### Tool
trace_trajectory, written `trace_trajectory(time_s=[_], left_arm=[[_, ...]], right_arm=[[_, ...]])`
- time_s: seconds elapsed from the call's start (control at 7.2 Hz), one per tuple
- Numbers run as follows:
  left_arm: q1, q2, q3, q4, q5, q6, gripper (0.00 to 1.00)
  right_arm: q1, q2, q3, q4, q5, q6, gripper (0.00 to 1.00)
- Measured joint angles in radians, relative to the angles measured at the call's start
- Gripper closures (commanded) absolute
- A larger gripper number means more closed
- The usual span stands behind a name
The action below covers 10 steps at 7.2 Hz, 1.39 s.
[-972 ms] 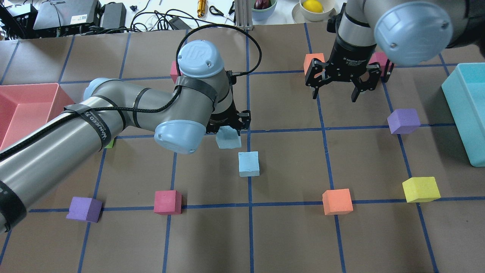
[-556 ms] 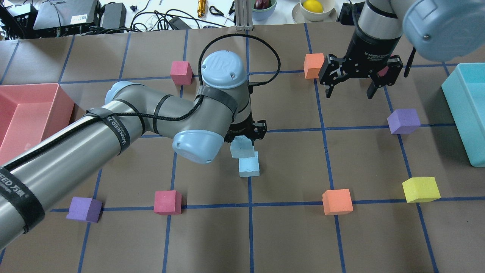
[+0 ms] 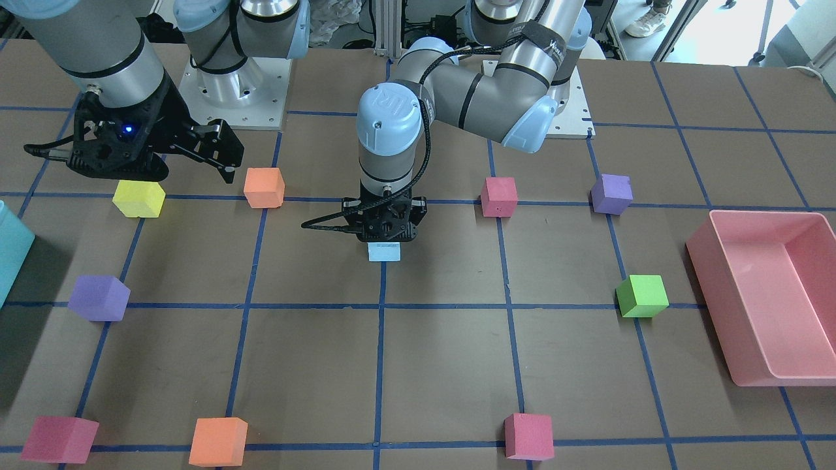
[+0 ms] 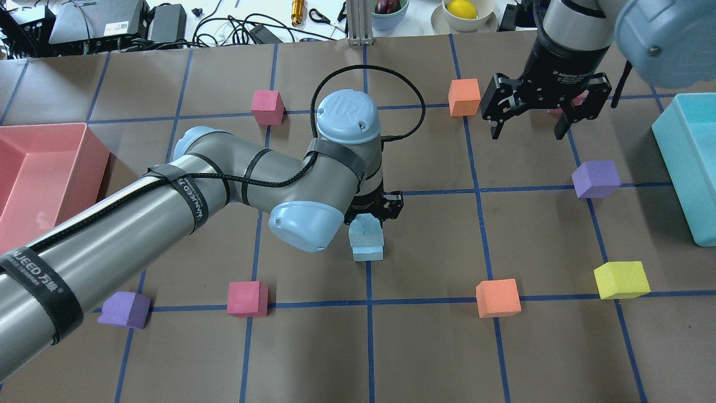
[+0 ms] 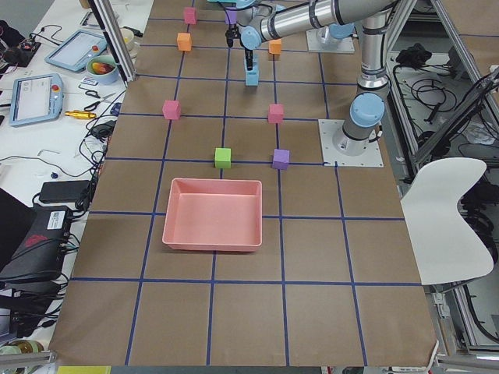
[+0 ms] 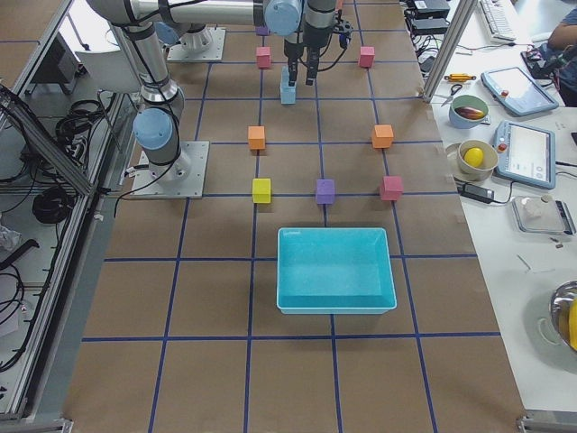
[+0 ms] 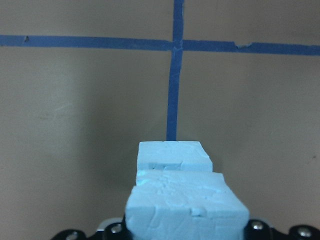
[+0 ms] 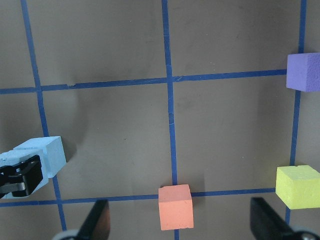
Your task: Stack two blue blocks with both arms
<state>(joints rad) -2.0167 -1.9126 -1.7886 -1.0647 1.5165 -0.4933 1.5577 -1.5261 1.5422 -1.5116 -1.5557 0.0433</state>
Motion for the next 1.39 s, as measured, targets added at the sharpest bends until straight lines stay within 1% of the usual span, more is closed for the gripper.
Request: trace_trajectory(time_s=[0.14,0.28,0.69,0.97,1.11,1.39], left_arm=[[0.000,-0.005,0.000,0.000,0.001,-0.001,0.22],[0.000,-0.009,-0.001,0.001,0.001,-0.001,0.04],[0.000,-0.015,-0.011,0.011,-0.002,-0.004,0.00],[0.019,0.028,0.004,0.008,-0.001,0.020,0.00],[0.055,0.066,0.031,-0.023,-0.004,0.068,0.00],[0.181,0.156,0.123,-0.198,-0.007,0.233,0.00]], right_arm=[[0.000,-0.007,0.001,-0.001,-0.001,0.001,0.00],[-0.001,-0.012,0.003,-0.002,-0.002,0.001,0.00],[-0.001,-0.017,0.004,-0.003,-0.004,0.001,0.00],[-0.001,-0.019,0.002,-0.004,-0.002,0.003,0.00],[-0.001,-0.021,0.002,-0.004,-0.003,0.004,0.00],[-0.001,-0.025,0.004,-0.003,-0.003,0.006,0.00]])
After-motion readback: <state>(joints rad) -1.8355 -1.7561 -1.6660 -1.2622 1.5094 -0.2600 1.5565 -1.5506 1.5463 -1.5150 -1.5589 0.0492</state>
